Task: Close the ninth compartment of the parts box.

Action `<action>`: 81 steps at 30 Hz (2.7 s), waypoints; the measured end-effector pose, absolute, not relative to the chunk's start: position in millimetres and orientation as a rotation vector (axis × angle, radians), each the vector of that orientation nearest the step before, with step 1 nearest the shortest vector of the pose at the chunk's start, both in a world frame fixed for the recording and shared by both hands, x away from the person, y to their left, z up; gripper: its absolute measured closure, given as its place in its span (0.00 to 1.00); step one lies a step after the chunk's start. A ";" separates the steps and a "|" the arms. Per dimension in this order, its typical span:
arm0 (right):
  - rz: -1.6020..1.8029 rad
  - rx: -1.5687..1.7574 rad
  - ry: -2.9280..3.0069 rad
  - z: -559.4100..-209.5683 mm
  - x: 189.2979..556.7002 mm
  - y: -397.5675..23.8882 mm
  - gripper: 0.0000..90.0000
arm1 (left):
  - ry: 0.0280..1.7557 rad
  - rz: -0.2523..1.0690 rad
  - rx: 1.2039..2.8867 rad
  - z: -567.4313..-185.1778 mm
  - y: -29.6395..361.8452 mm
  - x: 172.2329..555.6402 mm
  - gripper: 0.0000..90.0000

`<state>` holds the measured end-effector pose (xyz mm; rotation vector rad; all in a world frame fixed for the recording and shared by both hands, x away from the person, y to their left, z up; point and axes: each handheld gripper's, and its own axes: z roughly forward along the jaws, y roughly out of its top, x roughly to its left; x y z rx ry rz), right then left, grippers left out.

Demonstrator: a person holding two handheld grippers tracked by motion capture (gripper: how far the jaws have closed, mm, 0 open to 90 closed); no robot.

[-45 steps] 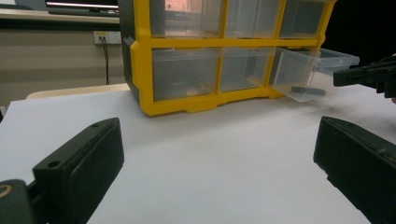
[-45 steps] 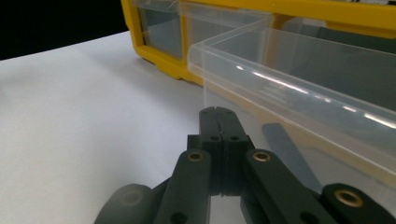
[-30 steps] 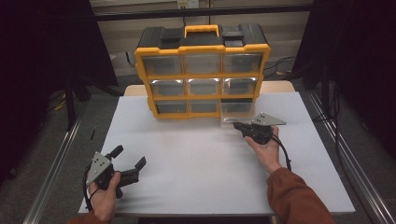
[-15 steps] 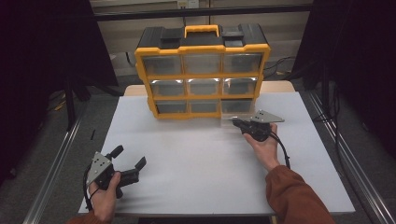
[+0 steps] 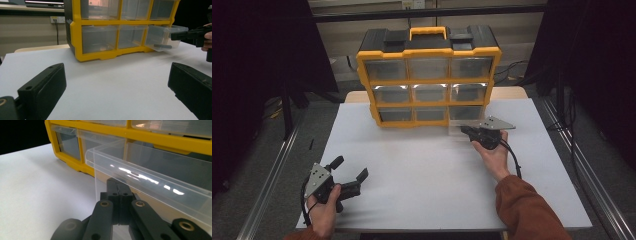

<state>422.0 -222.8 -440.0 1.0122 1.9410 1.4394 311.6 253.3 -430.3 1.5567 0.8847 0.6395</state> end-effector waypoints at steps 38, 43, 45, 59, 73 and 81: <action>1.413 1.001 1.948 -441.4 437.5 -217.3 1.00 | 0.888 0.637 1.552 -430.3 253.7 311.8 0.02; 1.416 1.008 1.946 -441.5 439.5 -217.0 1.00 | 0.890 0.639 1.549 -430.3 253.5 311.7 0.02; 1.419 1.007 1.943 -441.9 440.4 -217.0 1.00 | 0.889 0.640 1.549 -430.3 253.5 311.7 0.02; 1.410 1.018 1.939 -441.5 445.5 -217.3 1.00 | 0.889 0.637 1.552 -430.5 253.5 311.8 0.02; 1.414 1.021 1.927 -442.5 452.4 -215.5 1.00 | 0.890 0.636 1.552 -430.6 253.5 311.8 0.02; 1.411 1.021 1.925 -442.9 454.6 -213.8 1.00 | 0.890 0.634 1.548 -430.6 253.5 311.7 0.02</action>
